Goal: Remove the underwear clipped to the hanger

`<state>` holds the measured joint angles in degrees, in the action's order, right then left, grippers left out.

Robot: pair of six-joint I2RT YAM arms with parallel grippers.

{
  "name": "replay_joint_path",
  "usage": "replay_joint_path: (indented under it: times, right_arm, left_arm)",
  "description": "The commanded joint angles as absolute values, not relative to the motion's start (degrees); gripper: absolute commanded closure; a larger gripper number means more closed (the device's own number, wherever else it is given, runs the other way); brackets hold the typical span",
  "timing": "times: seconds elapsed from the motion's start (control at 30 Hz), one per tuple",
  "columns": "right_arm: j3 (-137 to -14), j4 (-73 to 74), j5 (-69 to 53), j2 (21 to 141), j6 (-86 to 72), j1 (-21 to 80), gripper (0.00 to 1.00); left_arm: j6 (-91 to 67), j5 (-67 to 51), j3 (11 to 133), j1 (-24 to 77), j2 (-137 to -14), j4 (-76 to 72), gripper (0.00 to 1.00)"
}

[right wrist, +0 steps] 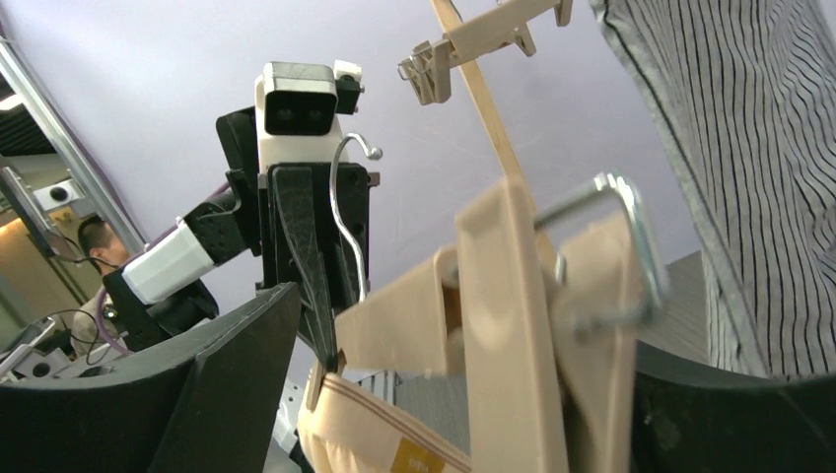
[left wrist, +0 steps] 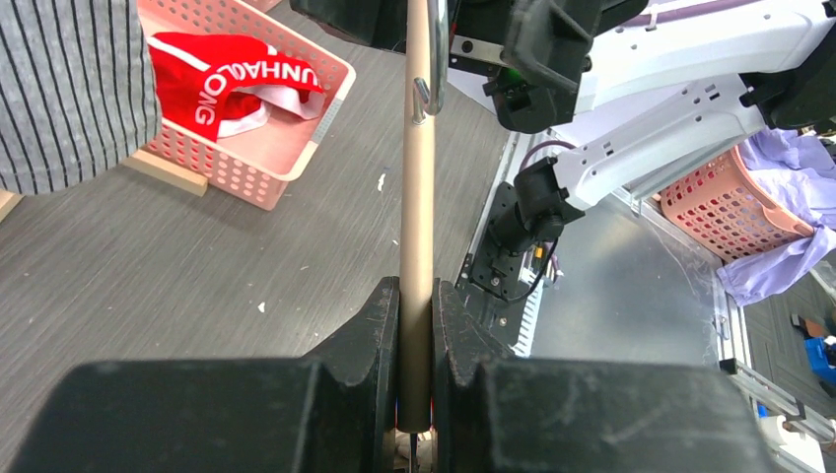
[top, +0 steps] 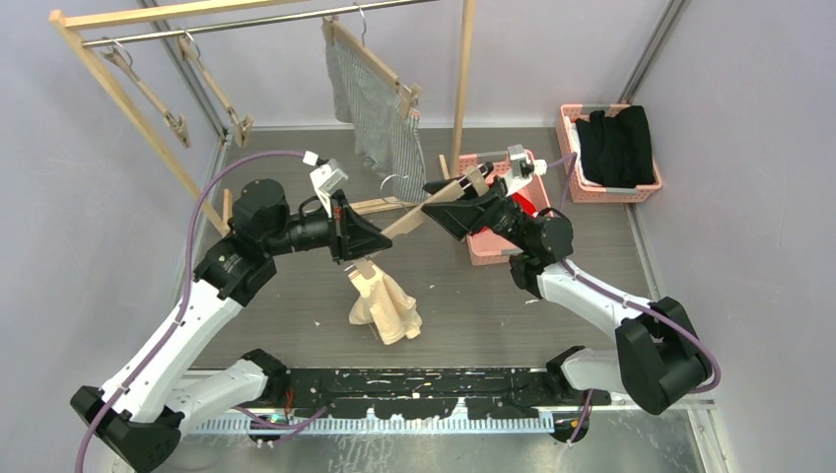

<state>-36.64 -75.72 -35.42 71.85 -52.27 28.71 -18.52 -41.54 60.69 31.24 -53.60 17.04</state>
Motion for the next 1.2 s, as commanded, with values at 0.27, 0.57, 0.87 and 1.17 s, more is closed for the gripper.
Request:
replay_joint_path:
  times: [0.27, 0.57, 0.87, 1.17]
  right_arm:
    - [-39.82, -75.45, -32.43, 71.9, -49.53, 30.05, 0.23]
    - [-40.58, -73.59, -31.89, 71.11, -47.54, 30.43, 0.58]
    - [-41.08, -74.95, -30.1, 70.18, -46.62, 30.67, 0.99]
    - [-40.62, -76.69, -30.53, 68.81, -47.32, 30.76, 0.99]
  left_arm:
    - [-21.31, -31.99, 58.66, 34.06, -51.85, 3.63, 0.98]
    - [-22.46, -32.44, 58.1, 34.79, -52.36, 2.02, 0.98]
    - [-23.39, -33.32, 56.62, 36.0, -53.5, 0.87, 0.97]
    - [-21.61, -32.91, 56.2, 36.03, -52.44, 1.6, 0.59]
